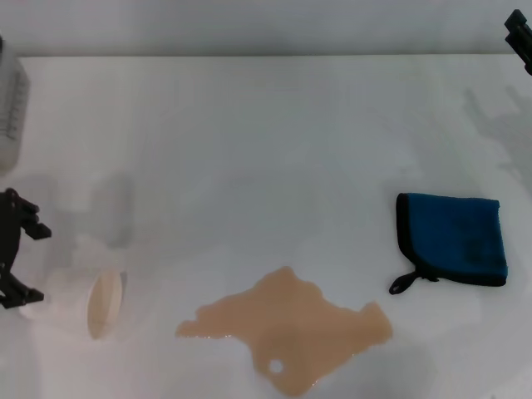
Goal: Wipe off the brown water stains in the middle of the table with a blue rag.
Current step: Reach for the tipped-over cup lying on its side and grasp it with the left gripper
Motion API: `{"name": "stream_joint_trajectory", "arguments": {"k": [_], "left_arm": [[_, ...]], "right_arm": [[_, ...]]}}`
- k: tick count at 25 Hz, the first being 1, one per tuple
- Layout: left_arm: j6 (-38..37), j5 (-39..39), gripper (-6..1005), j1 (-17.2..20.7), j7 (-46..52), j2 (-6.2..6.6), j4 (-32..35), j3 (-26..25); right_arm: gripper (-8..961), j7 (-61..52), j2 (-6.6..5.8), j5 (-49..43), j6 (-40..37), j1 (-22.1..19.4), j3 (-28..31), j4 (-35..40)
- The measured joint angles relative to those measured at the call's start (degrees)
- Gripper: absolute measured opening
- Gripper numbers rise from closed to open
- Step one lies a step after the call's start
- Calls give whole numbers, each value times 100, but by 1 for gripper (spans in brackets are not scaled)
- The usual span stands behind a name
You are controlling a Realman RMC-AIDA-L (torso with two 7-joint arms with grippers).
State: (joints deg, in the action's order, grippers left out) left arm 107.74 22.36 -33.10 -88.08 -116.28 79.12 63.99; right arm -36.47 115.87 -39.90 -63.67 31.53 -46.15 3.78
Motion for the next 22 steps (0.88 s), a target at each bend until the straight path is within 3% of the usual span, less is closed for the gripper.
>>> {"name": "stream_joint_trajectory", "arguments": {"k": [17, 22], "left_arm": [[-185, -288, 869, -13, -398, -189, -29, 364], [-242, -245, 868, -81, -575, -228, -302, 425]], "right_arm": [[840, 0, 16, 164, 153, 140, 1, 21], [840, 0, 16, 200, 154, 162, 1, 21]]}}
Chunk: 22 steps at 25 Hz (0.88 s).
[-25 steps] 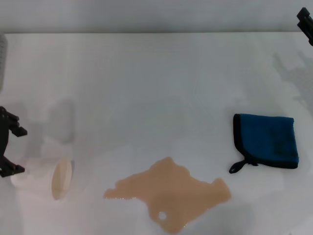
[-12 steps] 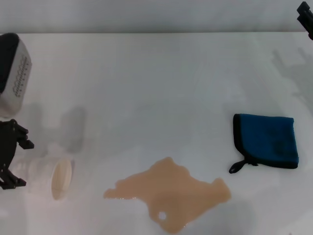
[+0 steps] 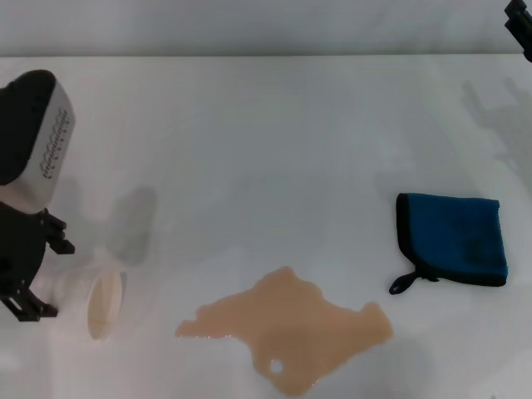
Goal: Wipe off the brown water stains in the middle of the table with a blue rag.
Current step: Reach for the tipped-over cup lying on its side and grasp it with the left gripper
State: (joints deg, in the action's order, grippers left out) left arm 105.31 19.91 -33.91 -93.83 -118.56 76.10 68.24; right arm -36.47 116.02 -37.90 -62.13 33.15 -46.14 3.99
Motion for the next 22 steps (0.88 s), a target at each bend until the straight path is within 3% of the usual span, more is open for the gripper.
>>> {"name": "stream_joint_trajectory", "arguments": {"k": [22], "left_arm": [[-493, 36, 863, -209, 184, -27, -775, 516]], "right_arm": [[841, 0, -19, 151, -4, -49, 0, 35]]}}
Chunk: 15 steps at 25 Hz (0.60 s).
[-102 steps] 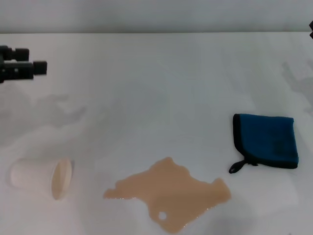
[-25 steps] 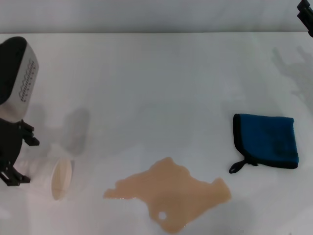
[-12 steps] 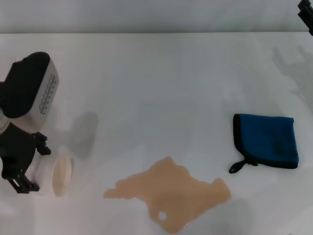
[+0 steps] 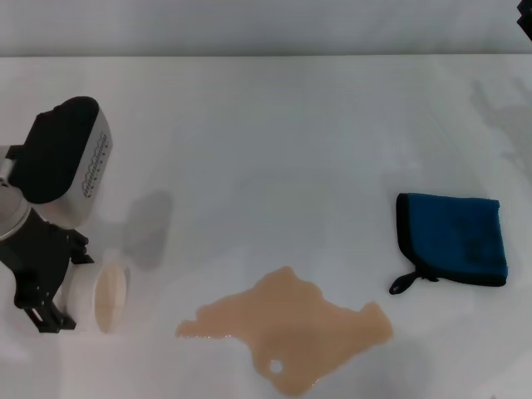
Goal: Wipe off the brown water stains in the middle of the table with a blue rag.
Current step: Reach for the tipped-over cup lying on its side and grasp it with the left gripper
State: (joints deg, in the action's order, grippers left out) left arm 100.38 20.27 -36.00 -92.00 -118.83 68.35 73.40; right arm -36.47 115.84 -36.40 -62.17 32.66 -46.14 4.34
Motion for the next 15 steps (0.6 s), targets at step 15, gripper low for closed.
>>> {"name": "stream_joint_trajectory", "arguments": {"k": [15], "left_arm": [[-319, 0, 861, 3, 423, -7, -179, 78]], "right_arm": [[841, 0, 0, 1, 2, -16, 0, 8]]}}
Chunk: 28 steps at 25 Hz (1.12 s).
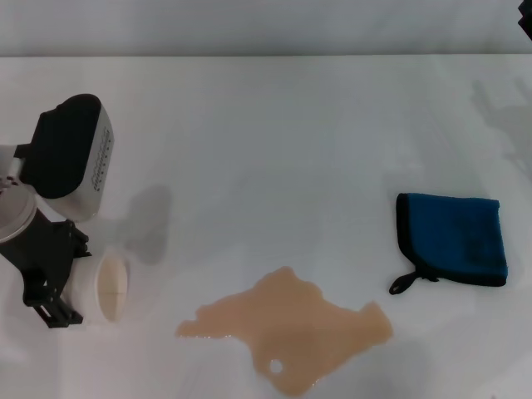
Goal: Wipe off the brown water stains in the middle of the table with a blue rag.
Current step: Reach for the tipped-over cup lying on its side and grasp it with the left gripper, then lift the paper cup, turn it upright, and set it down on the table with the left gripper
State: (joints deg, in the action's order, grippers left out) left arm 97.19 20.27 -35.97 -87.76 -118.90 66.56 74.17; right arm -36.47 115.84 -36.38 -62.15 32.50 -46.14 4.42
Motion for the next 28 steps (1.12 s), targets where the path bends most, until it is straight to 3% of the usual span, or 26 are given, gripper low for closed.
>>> {"name": "stream_joint_trajectory", "arguments": {"k": [3, 8, 11, 17, 21, 28], "left_arm": [[2, 6, 862, -2, 68, -2, 9, -5], [-4, 17, 762, -55, 230, 2, 50, -53], [0, 56, 751, -100, 339, 7, 119, -170], [-283, 644, 730, -111, 758, 7, 616, -1429], [-751, 1216, 723, 75, 1211, 7, 750, -1825], [-1710, 2725, 722, 788, 1648, 5, 788, -1843]], "right_arm": [[841, 0, 0, 0, 0, 0, 0, 5], [841, 0, 0, 0, 1, -7, 0, 6], [841, 0, -4, 0, 2, -13, 0, 6], [840, 22, -17, -1, 10, -17, 0, 6], [840, 36, -24, 0, 11, -26, 0, 9], [840, 48, -26, -1, 20, -24, -12, 78]]}}
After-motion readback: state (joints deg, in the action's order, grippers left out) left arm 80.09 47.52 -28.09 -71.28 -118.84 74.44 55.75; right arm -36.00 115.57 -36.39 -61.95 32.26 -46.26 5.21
